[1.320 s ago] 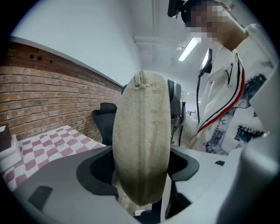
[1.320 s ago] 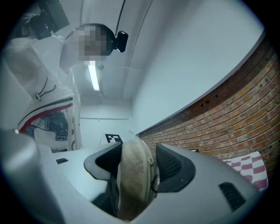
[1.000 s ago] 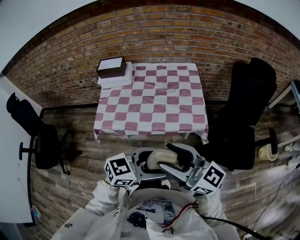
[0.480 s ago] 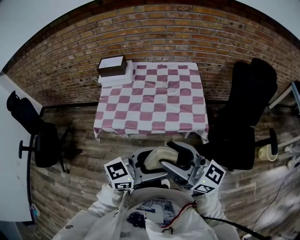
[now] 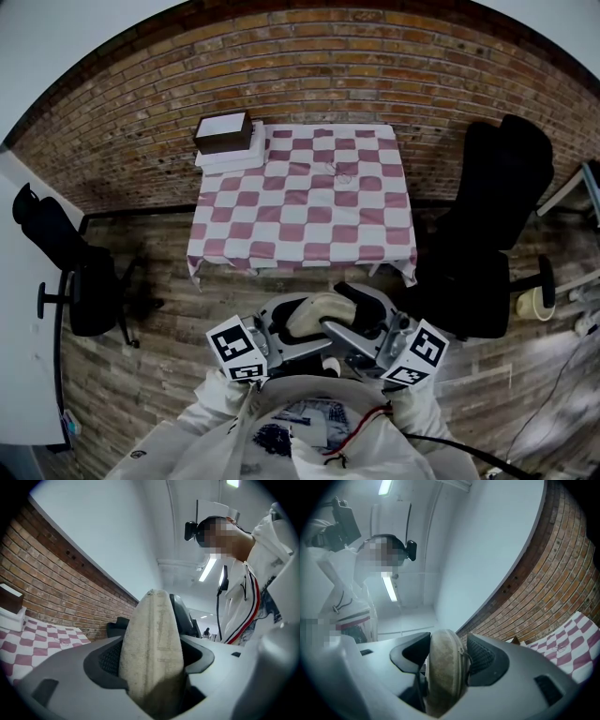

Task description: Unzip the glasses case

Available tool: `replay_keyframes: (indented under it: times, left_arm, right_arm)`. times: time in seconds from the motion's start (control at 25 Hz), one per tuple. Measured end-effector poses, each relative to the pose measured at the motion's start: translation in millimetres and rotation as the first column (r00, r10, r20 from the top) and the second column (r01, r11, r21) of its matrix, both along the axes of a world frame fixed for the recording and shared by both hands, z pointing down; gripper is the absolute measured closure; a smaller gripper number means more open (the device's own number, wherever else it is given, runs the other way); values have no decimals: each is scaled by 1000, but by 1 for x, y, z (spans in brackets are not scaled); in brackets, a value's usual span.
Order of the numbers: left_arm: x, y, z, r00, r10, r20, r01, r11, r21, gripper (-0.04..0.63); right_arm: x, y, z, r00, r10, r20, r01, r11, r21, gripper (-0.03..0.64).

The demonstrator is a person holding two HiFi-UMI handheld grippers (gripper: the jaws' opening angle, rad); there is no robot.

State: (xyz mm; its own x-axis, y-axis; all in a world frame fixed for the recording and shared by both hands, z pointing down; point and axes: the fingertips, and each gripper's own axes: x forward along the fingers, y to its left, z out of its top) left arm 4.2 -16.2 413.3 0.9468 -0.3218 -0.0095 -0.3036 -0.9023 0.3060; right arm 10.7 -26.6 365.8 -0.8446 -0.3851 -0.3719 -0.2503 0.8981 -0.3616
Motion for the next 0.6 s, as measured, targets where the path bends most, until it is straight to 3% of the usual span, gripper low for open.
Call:
replay_keyframes:
  times: [0.4, 0.6]
  left_arm:
    - [-9, -2, 6, 1000, -9, 26, 10, 1000, -24, 285]
    - [-10, -2, 3, 996, 6, 92, -6, 1000, 8, 288]
  right_arm:
    - [-8, 0, 6, 1000, 5, -7, -5, 1000, -20, 359]
    - [-5, 2, 4, 1000, 7, 9, -7, 1000, -14, 359]
